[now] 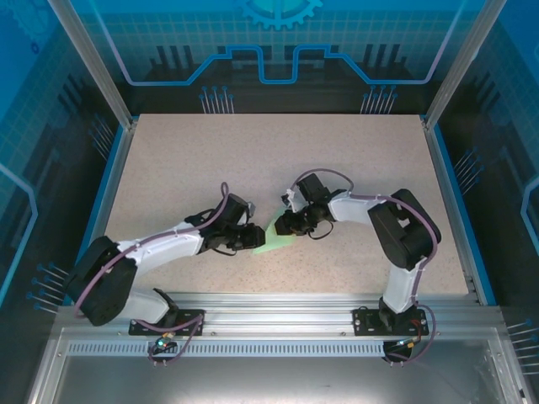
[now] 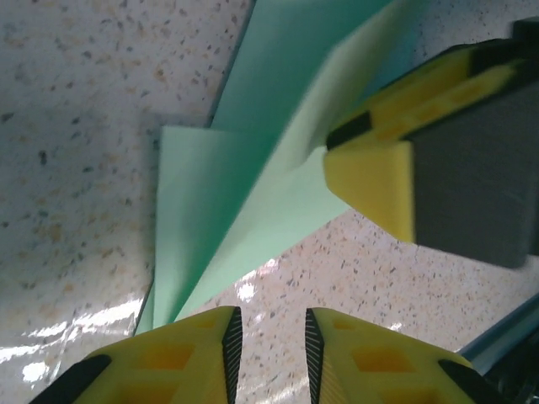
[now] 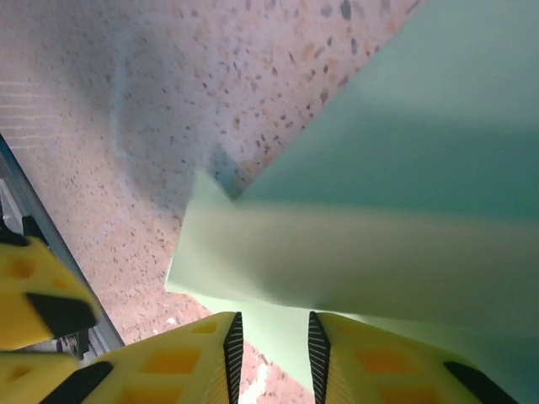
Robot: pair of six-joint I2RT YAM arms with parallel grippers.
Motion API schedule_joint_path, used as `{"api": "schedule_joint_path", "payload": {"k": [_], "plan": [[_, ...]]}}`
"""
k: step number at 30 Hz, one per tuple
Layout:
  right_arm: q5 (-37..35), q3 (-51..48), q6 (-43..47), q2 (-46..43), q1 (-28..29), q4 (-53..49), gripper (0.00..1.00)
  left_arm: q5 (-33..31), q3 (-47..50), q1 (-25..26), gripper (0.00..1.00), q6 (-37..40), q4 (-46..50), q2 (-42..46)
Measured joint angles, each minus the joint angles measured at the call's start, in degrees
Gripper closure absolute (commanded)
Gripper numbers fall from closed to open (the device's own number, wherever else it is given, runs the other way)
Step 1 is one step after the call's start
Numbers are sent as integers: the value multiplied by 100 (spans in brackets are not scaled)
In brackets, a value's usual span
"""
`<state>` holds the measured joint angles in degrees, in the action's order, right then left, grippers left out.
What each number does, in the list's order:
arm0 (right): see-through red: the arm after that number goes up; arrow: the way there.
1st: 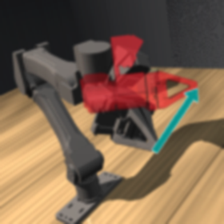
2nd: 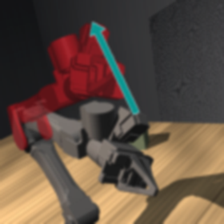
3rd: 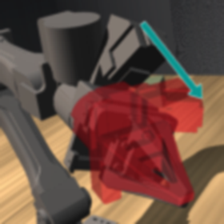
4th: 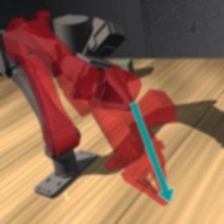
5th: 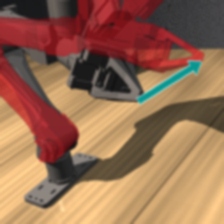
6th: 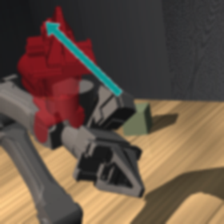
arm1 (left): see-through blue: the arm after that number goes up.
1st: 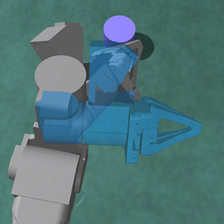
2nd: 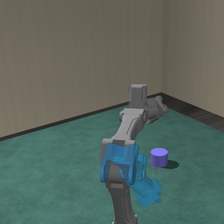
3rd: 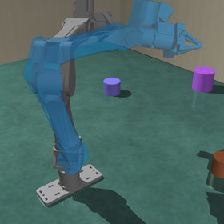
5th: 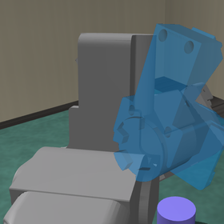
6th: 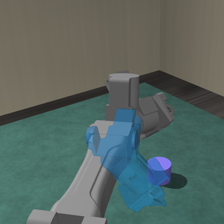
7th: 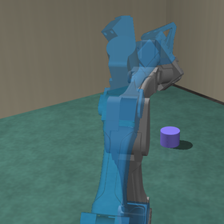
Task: Fold a paper plane with a square sheet of paper (pick it up from the middle)
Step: Fourth fold the wing at the center of the table, then turn over the paper at the center of the table.
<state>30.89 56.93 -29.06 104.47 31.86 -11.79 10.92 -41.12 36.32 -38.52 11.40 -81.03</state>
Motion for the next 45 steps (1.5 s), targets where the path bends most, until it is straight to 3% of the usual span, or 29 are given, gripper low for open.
{"api": "schedule_joint_path", "payload": {"k": [11, 20, 45], "plan": [[-782, -938, -831, -1521, -221, -92, 56, -214, -761, -28, 74, 586, 348, -866], [-931, -1373, -1545, -1521, 48, 48, 50, -240, -866, -81, 75, 820, 466, -1257], [-885, -1773, -3040, -1139, 184, 1189, 54, 101, -848, -120, 81, 680, 179, -1644]]}}
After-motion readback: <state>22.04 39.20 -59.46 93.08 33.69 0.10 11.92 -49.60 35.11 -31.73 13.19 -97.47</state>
